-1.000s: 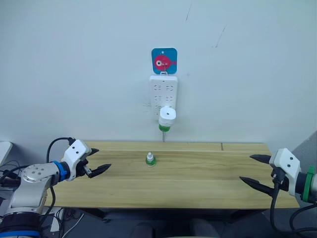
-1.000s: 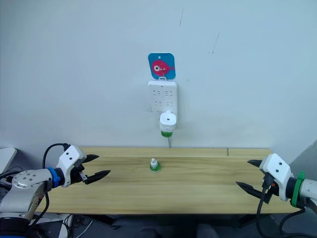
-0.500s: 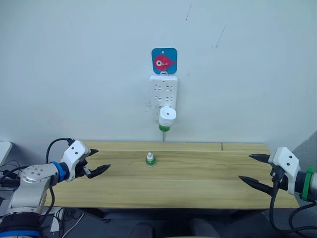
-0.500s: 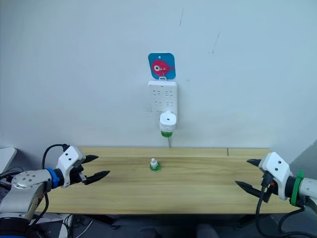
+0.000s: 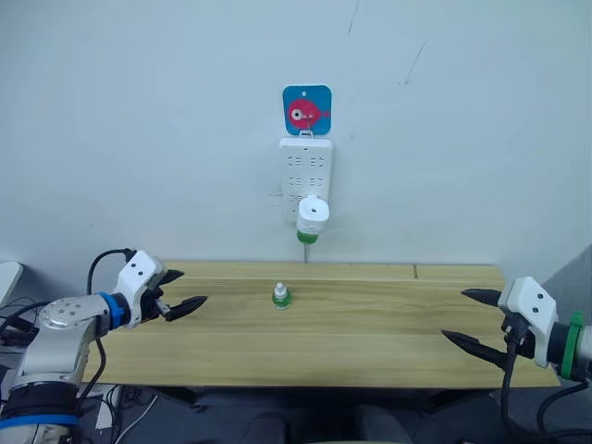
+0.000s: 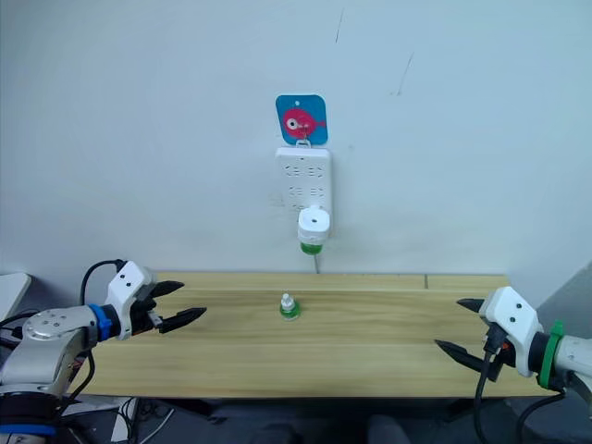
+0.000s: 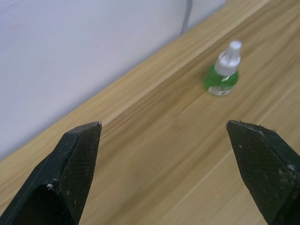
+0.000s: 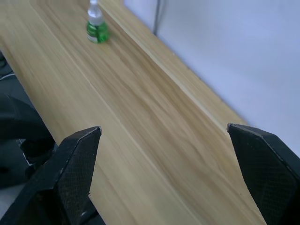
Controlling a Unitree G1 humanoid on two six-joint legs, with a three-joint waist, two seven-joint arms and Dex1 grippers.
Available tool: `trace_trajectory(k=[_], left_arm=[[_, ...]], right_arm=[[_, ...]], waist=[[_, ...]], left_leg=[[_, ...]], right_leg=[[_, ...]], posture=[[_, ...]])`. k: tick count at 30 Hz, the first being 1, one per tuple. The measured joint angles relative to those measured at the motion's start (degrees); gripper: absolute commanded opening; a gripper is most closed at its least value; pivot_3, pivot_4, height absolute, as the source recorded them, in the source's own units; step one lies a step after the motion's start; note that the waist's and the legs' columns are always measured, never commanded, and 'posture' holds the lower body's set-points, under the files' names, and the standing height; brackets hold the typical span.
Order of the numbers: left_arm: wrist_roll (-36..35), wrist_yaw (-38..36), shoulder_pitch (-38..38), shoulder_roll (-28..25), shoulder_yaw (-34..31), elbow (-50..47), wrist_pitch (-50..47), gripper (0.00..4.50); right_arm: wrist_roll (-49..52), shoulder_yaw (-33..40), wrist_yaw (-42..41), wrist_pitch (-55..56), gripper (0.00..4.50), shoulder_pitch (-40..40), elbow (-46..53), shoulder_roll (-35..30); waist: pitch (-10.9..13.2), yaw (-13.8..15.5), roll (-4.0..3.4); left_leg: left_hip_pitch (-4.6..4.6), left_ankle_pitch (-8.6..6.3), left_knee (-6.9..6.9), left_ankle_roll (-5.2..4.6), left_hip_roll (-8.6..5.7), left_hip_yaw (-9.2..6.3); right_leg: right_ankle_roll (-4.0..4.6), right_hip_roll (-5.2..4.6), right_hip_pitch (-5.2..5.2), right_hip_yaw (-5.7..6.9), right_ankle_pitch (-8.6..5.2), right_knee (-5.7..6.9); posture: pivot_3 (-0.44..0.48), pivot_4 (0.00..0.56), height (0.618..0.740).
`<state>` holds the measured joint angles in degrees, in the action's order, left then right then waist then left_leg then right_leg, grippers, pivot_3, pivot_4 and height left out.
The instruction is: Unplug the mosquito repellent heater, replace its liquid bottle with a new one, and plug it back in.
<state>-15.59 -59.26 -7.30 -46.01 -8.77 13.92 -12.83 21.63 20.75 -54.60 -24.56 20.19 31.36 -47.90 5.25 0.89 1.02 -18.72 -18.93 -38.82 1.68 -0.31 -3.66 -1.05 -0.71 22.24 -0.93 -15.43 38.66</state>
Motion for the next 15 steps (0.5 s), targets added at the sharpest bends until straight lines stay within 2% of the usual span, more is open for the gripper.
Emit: trace_trajectory(k=[6, 15], left_arm=[[-1.1, -2.7, -5.4, 1.3, 4.1, -5.7, -3.1, 4.48], [-2.6, -2.8, -13.3, 5.4, 5.4, -6.8, -6.7, 4.48]], right_arm=[[6.8, -0.4, 5.2, -6.7, 4.50, -4.7, 12.7, 1.1], [15.0, -1.9, 14.9, -15.6, 4.50, -11.3, 20.7, 2.9]], waist=[[1.1, -1.0, -0.17], [2.8, -2.7, 0.14]], left_leg=[[-0.07, -0.01, 0.02, 0.01, -0.02, -0.12], [-0.20, -0.01, 0.03, 0.00, -0.02, -0.23]], right_leg=[[-0.01, 0.00, 0.06, 0.08, 0.00, -0.13], [-0.03, -0.05, 0.11, 0.18, 0.00, -0.37]], posture=[[-0.067, 0.111, 0.740], [-0.123, 0.150, 0.740]])
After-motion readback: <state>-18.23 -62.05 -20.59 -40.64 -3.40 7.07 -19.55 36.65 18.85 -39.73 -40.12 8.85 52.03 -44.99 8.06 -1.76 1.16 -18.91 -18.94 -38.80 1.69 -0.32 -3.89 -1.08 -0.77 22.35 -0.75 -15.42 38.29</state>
